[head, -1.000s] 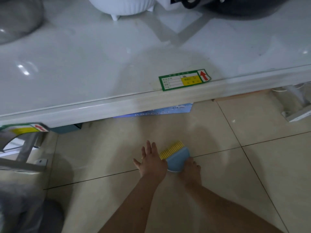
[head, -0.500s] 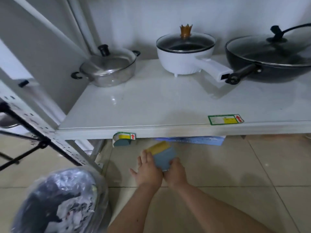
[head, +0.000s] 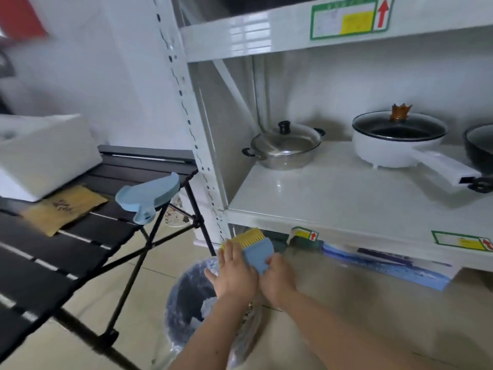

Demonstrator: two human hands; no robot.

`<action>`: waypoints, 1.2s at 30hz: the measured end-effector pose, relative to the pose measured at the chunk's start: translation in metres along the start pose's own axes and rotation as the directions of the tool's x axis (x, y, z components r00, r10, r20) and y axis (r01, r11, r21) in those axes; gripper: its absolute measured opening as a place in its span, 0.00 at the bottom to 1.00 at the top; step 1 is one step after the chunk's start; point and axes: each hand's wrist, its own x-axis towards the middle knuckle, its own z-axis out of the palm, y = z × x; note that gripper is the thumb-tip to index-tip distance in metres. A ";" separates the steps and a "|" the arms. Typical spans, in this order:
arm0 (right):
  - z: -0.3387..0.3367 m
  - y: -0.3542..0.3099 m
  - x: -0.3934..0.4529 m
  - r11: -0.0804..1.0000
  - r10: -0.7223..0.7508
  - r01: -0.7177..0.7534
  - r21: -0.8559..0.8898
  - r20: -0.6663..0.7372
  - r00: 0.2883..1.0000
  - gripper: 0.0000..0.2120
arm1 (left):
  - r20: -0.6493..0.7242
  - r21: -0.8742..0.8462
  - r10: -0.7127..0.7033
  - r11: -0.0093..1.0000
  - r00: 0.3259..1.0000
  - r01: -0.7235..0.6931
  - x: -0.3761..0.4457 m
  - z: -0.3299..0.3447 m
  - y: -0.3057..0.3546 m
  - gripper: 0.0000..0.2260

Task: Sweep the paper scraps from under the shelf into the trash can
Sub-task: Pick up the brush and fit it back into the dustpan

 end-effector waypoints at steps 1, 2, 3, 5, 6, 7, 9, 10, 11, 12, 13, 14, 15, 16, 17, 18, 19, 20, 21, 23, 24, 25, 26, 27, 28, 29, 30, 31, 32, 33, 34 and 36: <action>0.003 -0.010 -0.003 1.000 -0.008 0.009 -0.025 0.008 1.000 0.15 | -0.016 0.005 -0.004 1.000 1.000 0.005 0.000 -0.010 -0.005 0.28; 0.007 -0.019 -0.005 0.998 -0.018 0.017 -0.061 -0.004 1.000 0.13 | -0.029 0.008 -0.010 1.000 1.000 0.010 -0.001 -0.019 -0.010 0.29; 0.011 -0.028 -0.008 0.996 -0.031 0.029 -0.088 -0.023 0.999 0.11 | -0.041 0.007 -0.016 1.000 0.999 0.016 -0.001 -0.028 -0.014 0.28; 0.022 -0.044 -0.010 0.995 -0.057 0.052 -0.087 -0.048 0.997 0.14 | -0.061 -0.003 -0.024 1.000 0.998 0.024 -0.002 -0.046 -0.022 0.28; 0.028 -0.049 -0.009 0.996 -0.059 0.055 -0.074 -0.053 0.997 0.16 | -0.079 -0.013 -0.025 1.000 0.997 0.024 -0.003 -0.054 -0.024 0.28; 0.035 -0.053 -0.004 0.996 -0.068 0.065 -0.064 -0.055 0.996 0.19 | -0.101 -0.024 -0.025 0.999 0.995 0.023 -0.005 -0.062 -0.026 0.28; 0.042 -0.063 -0.002 0.995 -0.096 0.094 -0.030 -0.063 0.993 0.21 | -0.150 -0.037 -0.015 0.999 0.989 0.010 -0.008 -0.078 -0.028 0.27; 0.044 -0.068 -0.001 0.994 -0.106 0.107 0.010 -0.068 0.992 0.21 | -0.180 -0.037 -0.003 0.999 0.984 -0.004 -0.011 -0.086 -0.028 0.26; 0.042 -0.078 -0.007 0.992 -0.111 0.114 0.061 -0.063 0.992 0.20 | -0.213 -0.039 0.014 0.999 0.977 -0.023 -0.014 -0.093 -0.028 0.25; 0.036 -0.092 -0.019 0.989 -0.115 0.120 0.083 -0.063 0.991 0.19 | -0.253 -0.051 0.030 0.998 0.967 -0.045 -0.017 -0.101 -0.027 0.23; 0.031 -0.104 -0.027 0.985 -0.130 0.136 0.102 -0.062 0.990 0.18 | -0.302 -0.070 0.040 0.995 0.952 -0.064 -0.021 -0.109 -0.027 0.21; 0.027 -0.114 -0.032 0.982 -0.147 0.153 0.112 -0.060 0.987 0.17 | -0.358 -0.087 0.045 0.993 0.933 -0.081 -0.024 -0.119 -0.027 0.19; 0.025 -0.124 -0.033 0.976 -0.171 0.176 0.131 -0.049 0.984 0.18 | -0.418 -0.099 0.042 0.991 0.908 -0.091 -0.026 -0.128 -0.028 0.18; 0.023 -0.134 -0.034 0.969 -0.201 0.204 0.138 -0.040 0.979 0.19 | -0.479 -0.112 0.031 0.989 0.877 -0.096 -0.027 -0.138 -0.029 0.17; 0.024 -0.144 -0.034 0.962 -0.231 0.234 0.143 -0.041 0.972 0.20 | -0.534 -0.135 0.010 0.986 0.845 -0.097 -0.026 -0.147 -0.032 0.17; 0.023 -0.155 -0.036 0.955 -0.255 0.258 0.146 -0.040 0.966 0.20 | -0.576 -0.173 -0.023 0.980 0.817 -0.094 -0.026 -0.156 -0.034 0.16; 0.026 -0.166 -0.036 0.948 -0.277 0.280 0.151 -0.039 0.960 0.21 | -0.598 -0.235 -0.073 0.968 0.798 -0.088 -0.024 -0.165 -0.038 0.16; 0.029 -0.176 -0.037 0.941 -0.299 0.300 0.154 -0.032 0.954 0.21 | -0.600 -0.316 -0.137 0.946 0.788 -0.076 -0.021 -0.172 -0.042 0.16; 0.033 -0.185 -0.038 0.935 -0.319 0.318 0.155 -0.018 0.947 0.20 | -0.581 -0.404 -0.208 0.913 0.787 -0.057 -0.018 -0.179 -0.047 0.16; 0.044 -0.200 -0.039 0.929 -0.346 0.340 0.146 0.020 0.938 0.21 | -0.518 -0.533 -0.309 0.846 0.798 -0.019 -0.009 -0.187 -0.056 0.17; 0.051 -0.207 -0.038 0.930 -0.345 0.337 0.144 0.029 0.938 0.20 | -0.492 -0.564 -0.328 0.826 0.806 -0.008 -0.005 -0.189 -0.060 0.18; 0.058 -0.211 -0.037 0.932 -0.337 0.329 0.152 0.032 0.941 0.20 | -0.476 -0.588 -0.337 0.809 0.812 -0.009 -0.002 -0.190 -0.063 0.19; 0.064 -0.215 -0.036 0.935 -0.326 0.318 0.158 0.030 0.945 0.20 | -0.472 -0.620 -0.343 0.784 0.812 -0.028 0.001 -0.190 -0.065 0.20; 0.070 -0.218 -0.033 0.938 -0.313 0.305 0.167 0.023 0.949 0.19 | -0.467 -0.663 -0.353 0.746 0.811 -0.057 0.003 -0.190 -0.068 0.21; 0.076 -0.220 -0.029 0.942 -0.296 0.290 0.170 0.012 0.955 0.18 | -0.452 -0.718 -0.371 0.691 0.811 -0.084 0.005 -0.189 -0.071 0.23; 0.082 -0.221 -0.024 0.945 -0.286 0.283 0.165 -0.004 0.958 0.17 | -0.422 -0.771 -0.397 0.631 0.815 -0.092 0.007 -0.188 -0.074 0.24; 0.087 -0.222 -0.019 0.947 -0.283 0.283 0.151 -0.021 0.959 0.14 | -0.378 -0.812 -0.423 0.579 0.823 -0.075 0.010 -0.187 -0.077 0.25; 0.092 -0.222 -0.014 0.948 -0.283 0.285 0.138 -0.036 0.958 0.12 | -0.322 -0.834 -0.445 0.551 0.835 -0.028 0.015 -0.185 -0.081 0.24; 0.096 -0.223 -0.010 0.950 -0.283 0.287 0.125 -0.049 0.958 0.10 | -0.266 -0.842 -0.460 0.539 0.847 0.029 0.021 -0.182 -0.085 0.22; 0.099 -0.224 -0.008 0.951 -0.285 0.290 0.104 -0.059 0.957 0.10 | -0.209 -0.848 -0.473 0.524 0.856 0.082 0.027 -0.179 -0.088 0.18; 0.100 -0.225 -0.006 0.953 -0.290 0.294 0.074 -0.071 0.955 0.11 | -0.154 -0.861 -0.487 0.493 0.860 0.125 0.031 -0.179 -0.089 0.15; 0.100 -0.227 -0.003 0.954 -0.296 0.299 0.003 -0.109 0.949 0.14 | -0.060 -0.896 -0.493 0.409 0.868 0.171 0.037 -0.180 -0.091 0.13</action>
